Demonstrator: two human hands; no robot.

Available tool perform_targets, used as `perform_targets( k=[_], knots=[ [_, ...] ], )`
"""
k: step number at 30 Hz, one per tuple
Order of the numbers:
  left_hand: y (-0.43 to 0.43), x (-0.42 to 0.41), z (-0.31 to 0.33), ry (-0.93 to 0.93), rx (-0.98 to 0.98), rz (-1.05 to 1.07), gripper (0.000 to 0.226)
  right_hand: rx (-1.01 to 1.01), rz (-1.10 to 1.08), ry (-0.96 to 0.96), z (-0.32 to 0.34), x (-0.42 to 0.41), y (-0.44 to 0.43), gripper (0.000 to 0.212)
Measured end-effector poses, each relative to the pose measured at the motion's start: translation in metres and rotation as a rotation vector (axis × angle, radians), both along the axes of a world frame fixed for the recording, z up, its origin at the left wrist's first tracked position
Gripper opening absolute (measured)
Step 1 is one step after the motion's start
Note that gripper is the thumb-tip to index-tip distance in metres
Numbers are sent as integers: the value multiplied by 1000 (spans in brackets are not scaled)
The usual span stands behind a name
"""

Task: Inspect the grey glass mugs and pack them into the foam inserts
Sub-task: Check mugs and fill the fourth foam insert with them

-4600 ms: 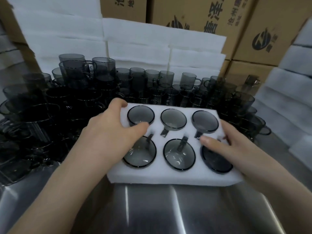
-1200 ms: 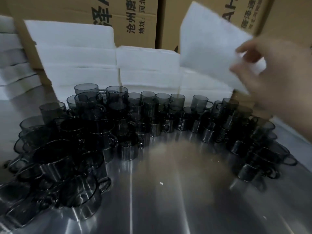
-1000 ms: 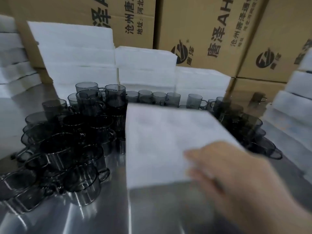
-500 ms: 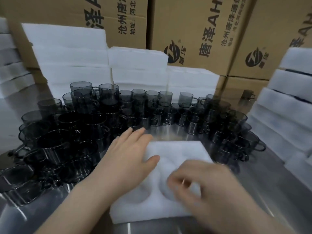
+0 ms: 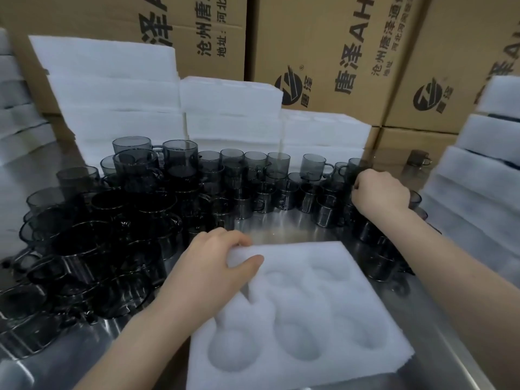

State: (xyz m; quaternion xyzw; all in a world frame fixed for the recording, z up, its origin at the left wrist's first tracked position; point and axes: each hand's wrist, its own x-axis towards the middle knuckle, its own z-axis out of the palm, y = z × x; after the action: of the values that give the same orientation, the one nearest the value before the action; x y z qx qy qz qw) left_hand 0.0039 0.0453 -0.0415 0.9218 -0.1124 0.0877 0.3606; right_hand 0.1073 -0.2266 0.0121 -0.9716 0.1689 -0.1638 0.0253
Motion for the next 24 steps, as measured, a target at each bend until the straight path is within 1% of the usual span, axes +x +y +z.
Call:
perform_targets(
  k=[2, 4, 5, 7, 8, 10, 11, 12, 13, 16, 19, 22, 24],
  knots=[
    [0, 1, 0, -23, -22, 3, 31, -2, 46, -47, 3, -5, 2, 16],
    [0, 1, -1, -61, -55, 5, 31, 36, 144, -129, 10, -16, 8, 16],
    [-1, 2, -1, -84, -76, 3, 33, 83, 216, -175, 14, -23, 13, 15],
    [-2, 2, 1, -117, -129, -16, 43, 244, 412, -247, 23, -42, 30, 8],
    [-3, 3, 2, -126, -150, -28, 51, 351, 519, -257, 27, -52, 40, 3],
    [-4, 8, 7, -129, -170, -58, 70, 530, 726, -213, 31, -70, 61, 13],
    [-6, 12, 11, -117, -190, -81, 76, 574, 820, -180, 30, -76, 70, 18],
    [-8, 15, 15, -101, -231, -106, 78, 596, 894, -154, 28, -79, 77, 19],
    [-10, 17, 19, -88, -291, -127, 76, 617, 947, -139, 25, -81, 83, 19],
    [-16, 26, 27, -79, -454, -99, 53, 748, 1025, -115, 13, -77, 87, 14],
    [-20, 36, 28, -73, -501, -35, 49, 902, 1009, -149, 0, -68, 85, 18],
    [-23, 42, 20, -68, -538, -23, 48, 976, 925, -173, -15, -61, 82, 35],
    [-23, 42, 12, -77, -523, -15, 47, 934, 900, -140, -23, -58, 80, 45]
  ],
)
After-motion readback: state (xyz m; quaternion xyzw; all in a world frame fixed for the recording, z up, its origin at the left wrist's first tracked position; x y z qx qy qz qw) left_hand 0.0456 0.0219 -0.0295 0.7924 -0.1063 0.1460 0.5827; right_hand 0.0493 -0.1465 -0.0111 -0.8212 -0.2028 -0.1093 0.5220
